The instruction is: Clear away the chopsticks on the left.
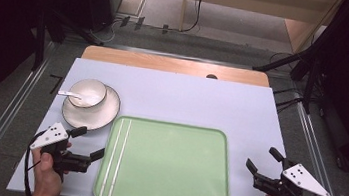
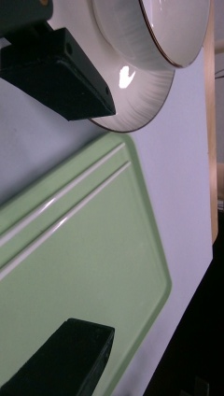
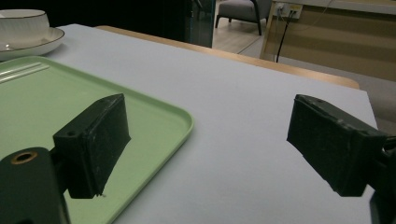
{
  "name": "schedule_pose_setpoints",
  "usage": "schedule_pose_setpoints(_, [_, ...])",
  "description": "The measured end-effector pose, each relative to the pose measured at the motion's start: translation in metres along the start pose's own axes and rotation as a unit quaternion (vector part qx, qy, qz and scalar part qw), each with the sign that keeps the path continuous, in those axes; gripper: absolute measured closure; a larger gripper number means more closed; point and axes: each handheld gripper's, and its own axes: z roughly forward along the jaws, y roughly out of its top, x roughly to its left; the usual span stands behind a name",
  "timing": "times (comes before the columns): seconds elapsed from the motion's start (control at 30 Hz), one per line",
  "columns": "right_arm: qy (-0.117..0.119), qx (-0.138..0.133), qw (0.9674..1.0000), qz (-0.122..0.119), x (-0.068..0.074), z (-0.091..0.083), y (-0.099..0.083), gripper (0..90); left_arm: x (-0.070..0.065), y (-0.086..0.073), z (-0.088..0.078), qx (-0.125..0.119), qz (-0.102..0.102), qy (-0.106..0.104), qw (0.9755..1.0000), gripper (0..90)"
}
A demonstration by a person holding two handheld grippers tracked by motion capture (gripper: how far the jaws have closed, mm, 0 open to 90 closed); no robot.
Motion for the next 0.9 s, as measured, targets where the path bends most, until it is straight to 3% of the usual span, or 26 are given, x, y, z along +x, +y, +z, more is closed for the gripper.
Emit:
schedule_pose_setpoints(0.4, [0.000, -0.001, 1.0000, 0.005, -0.001, 0.000, -0.001, 13.0, 0.013, -0.012, -0.025, -0.009, -0.005, 0.026, 0.9996, 0.0])
schedule_pose_setpoints(0.73, [0.001, -0.003, 0.9999, 0.010, -0.003, 0.000, -0.001, 13.0, 0.035, -0.024, -0.048, -0.018, -0.012, 0.054, 0.9983, 0.0])
schedule_pose_setpoints(0.9, [0.001, -0.004, 0.9999, 0.013, -0.004, 0.000, -0.002, 13.0, 0.039, -0.025, -0.050, -0.023, -0.018, 0.059, 0.9978, 0.0])
